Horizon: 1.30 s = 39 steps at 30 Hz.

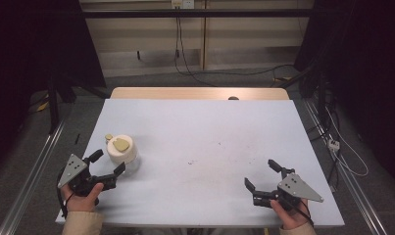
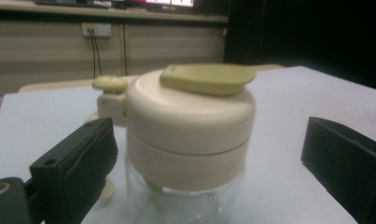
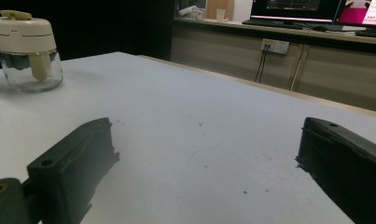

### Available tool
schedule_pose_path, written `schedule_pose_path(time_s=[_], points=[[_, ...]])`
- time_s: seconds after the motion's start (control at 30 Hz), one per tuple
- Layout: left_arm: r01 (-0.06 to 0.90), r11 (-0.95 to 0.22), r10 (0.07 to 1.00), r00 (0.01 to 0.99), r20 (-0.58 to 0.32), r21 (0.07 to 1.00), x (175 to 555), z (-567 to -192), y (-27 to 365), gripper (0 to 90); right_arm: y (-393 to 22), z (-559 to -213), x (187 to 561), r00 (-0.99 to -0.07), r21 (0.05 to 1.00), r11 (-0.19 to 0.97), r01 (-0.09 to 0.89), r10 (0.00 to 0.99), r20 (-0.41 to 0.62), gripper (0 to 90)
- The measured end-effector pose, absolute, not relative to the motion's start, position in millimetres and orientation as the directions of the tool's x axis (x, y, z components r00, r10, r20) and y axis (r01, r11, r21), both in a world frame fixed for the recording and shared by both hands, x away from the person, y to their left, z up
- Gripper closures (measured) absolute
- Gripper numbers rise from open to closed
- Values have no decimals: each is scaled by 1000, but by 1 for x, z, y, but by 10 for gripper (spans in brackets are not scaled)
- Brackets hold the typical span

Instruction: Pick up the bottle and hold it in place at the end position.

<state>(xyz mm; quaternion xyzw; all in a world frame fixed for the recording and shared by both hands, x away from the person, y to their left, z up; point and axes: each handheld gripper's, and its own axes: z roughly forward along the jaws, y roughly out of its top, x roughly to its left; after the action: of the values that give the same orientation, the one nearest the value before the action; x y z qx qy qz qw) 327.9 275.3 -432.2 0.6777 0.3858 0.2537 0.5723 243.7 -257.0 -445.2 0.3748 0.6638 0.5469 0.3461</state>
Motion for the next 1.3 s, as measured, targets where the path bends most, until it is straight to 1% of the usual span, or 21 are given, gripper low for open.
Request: schedule_pose_path(time_s=[0.1, 0.17, 0.33, 0.5, 0.63, 0.87, 0.93, 1.03, 1.1, 1.3], points=[[253, -71, 817, 570, -89, 965, 334, -436, 274, 30, -256, -445, 244, -483, 985, 125, 117, 874, -53, 33], [271, -74, 815, 571, -99, 960, 337, -438, 273, 30, -257, -445, 244, -484, 986, 123, 116, 873, -52, 33], [288, -87, 809, 579, -101, 954, 341, -442, 271, 31, -257, -445, 244, -488, 986, 126, 112, 871, -55, 33], [307, -90, 816, 568, -106, 947, 346, -445, 268, 30, -256, -445, 244, -490, 985, 129, 112, 870, -58, 33], [308, -114, 810, 579, -91, 945, 350, -447, 267, 31, -255, -445, 244, -492, 985, 132, 114, 868, -60, 34], [306, -121, 808, 584, -86, 944, 357, -450, 263, 37, -256, -445, 244, -490, 985, 128, 112, 870, -58, 34], [303, -135, 812, 580, -69, 943, 359, -450, 262, 37, -256, -446, 244, -491, 985, 129, 113, 869, -58, 35], [299, -123, 809, 583, -79, 946, 362, -451, 261, 36, -256, -446, 244, -492, 985, 128, 112, 869, -57, 35], [292, -133, 807, 586, -67, 947, 364, -451, 259, 35, -256, -446, 244, -492, 985, 129, 112, 869, -58, 36], [300, -118, 809, 582, -84, 947, 369, -454, 255, 28, -256, -445, 244, -495, 986, 128, 110, 867, -57, 39]])
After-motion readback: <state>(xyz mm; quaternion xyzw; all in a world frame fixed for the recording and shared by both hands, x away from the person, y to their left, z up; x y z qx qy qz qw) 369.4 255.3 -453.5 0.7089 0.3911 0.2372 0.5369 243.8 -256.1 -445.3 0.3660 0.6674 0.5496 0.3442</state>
